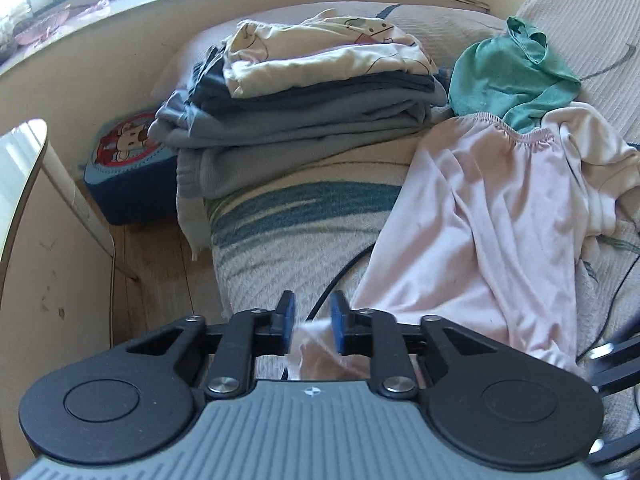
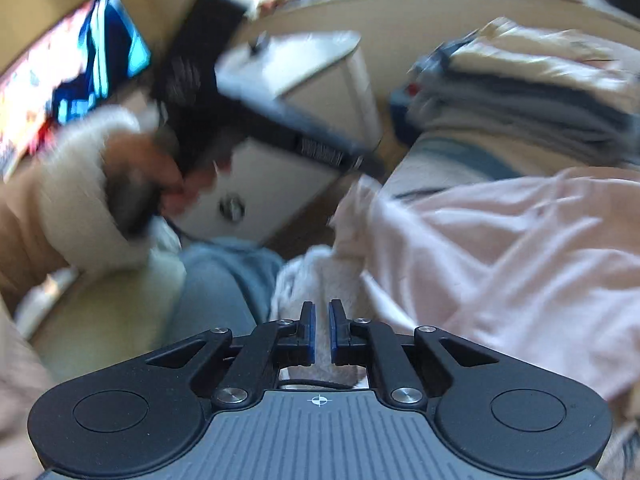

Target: Fold clothes

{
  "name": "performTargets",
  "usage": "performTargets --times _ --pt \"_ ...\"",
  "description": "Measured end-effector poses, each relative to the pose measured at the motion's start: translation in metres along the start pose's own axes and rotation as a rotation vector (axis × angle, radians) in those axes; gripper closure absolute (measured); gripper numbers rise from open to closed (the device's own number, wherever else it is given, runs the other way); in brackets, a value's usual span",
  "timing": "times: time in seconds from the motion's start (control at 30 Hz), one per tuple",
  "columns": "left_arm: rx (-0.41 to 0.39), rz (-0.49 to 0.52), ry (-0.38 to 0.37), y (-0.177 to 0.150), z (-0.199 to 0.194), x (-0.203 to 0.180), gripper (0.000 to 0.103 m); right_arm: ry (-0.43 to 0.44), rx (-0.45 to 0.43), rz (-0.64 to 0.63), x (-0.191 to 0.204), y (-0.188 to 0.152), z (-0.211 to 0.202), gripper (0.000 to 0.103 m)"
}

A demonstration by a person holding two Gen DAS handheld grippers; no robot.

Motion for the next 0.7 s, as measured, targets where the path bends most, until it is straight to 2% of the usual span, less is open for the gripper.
performTargets --times 0.03,0.13,0.23,0.27,0.5,0.57,0.6,0.7 --pt "0.002 -0.002 -0.001 -0.003 -0.003 0.001 0.065 0.001 0.031 -0.013 0.0 -0.004 0.012 0.093" --pt "0.007 -0.009 -0.002 -0.01 -0.011 0.002 0.049 -0.059 0.083 -0.062 -0.008 -0.011 0.037 0.093" --pt "0.011 0.009 -0.005 -0.019 -0.017 0.001 0.03 -0.159 0.053 -0.128 -0.021 -0.004 0.035 0.093" --pt "0.018 0.035 -0.008 -0.022 -0.016 -0.001 0.029 -0.19 0.038 -0.147 -0.025 -0.001 0.031 0.093" --pt "0.062 0.234 -0.009 -0.033 0.004 -0.025 0.03 -0.339 -0.065 -0.087 -0.061 0.016 0.005 0.09" --pt "0.072 0.277 0.001 -0.034 0.011 -0.027 0.031 -0.353 -0.071 -0.07 -0.065 0.017 0.0 0.085" --pt "0.075 0.293 0.017 -0.033 0.015 -0.025 0.036 -0.357 -0.069 -0.069 -0.066 0.016 -0.001 0.083" --pt "0.061 0.279 0.07 -0.023 0.024 -0.013 0.063 -0.368 -0.063 -0.066 -0.068 0.013 -0.004 0.083"
Point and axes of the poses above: each gripper's, at about its wrist camera, not at the fingertips, and z roughly the way its jaws point, x to its left, y to its top, the point moved 9 cm from there along z, roughly the way its jaws point, and after that the axes turned 10 degrees about -x, right-handed, at the moved point
